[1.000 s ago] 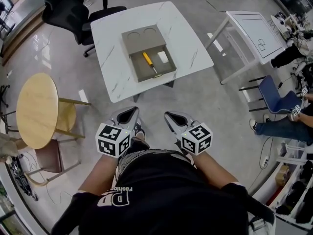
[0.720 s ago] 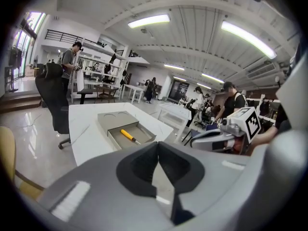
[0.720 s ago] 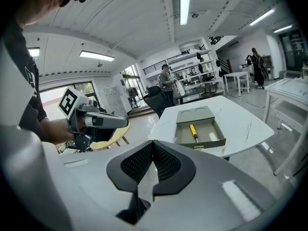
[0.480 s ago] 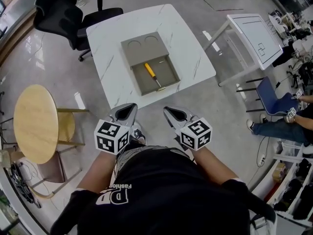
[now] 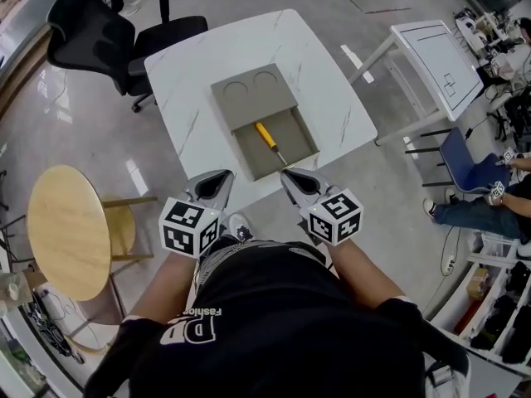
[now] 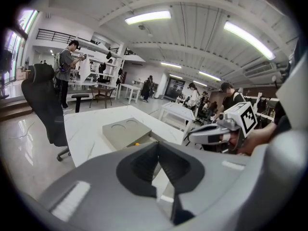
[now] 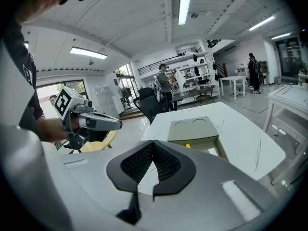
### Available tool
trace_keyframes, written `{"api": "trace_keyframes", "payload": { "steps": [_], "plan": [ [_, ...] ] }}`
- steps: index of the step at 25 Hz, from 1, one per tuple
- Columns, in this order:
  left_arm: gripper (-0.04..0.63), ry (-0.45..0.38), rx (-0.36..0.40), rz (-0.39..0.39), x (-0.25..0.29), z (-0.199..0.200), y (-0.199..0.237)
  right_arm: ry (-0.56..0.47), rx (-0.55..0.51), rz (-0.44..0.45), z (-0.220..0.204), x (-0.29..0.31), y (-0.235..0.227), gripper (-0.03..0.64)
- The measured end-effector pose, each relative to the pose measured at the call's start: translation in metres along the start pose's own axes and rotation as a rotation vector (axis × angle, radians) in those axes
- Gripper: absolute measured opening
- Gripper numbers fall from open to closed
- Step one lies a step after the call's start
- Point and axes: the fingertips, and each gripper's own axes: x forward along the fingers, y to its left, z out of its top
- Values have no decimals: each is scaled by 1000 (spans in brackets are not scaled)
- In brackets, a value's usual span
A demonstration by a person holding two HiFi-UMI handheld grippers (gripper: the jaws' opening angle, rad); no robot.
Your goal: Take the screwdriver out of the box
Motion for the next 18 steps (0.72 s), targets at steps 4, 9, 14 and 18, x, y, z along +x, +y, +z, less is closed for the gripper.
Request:
{"api": "trace_keyframes", "payload": {
  "steps": [4, 9, 14, 18],
  "plan": [
    [58, 13, 6, -29, 10, 2, 18, 24, 7, -38, -2, 20, -10, 2],
    [58, 39, -3, -37, 21, 0, 41, 71, 16, -72, -9, 45, -22, 2],
    [58, 63, 7, -42, 21, -6, 44, 105, 16, -87, -11, 54, -27, 2],
    [58, 69, -7, -38, 21, -10, 46, 127, 16, -95, -13, 59, -34, 2]
  ]
}}
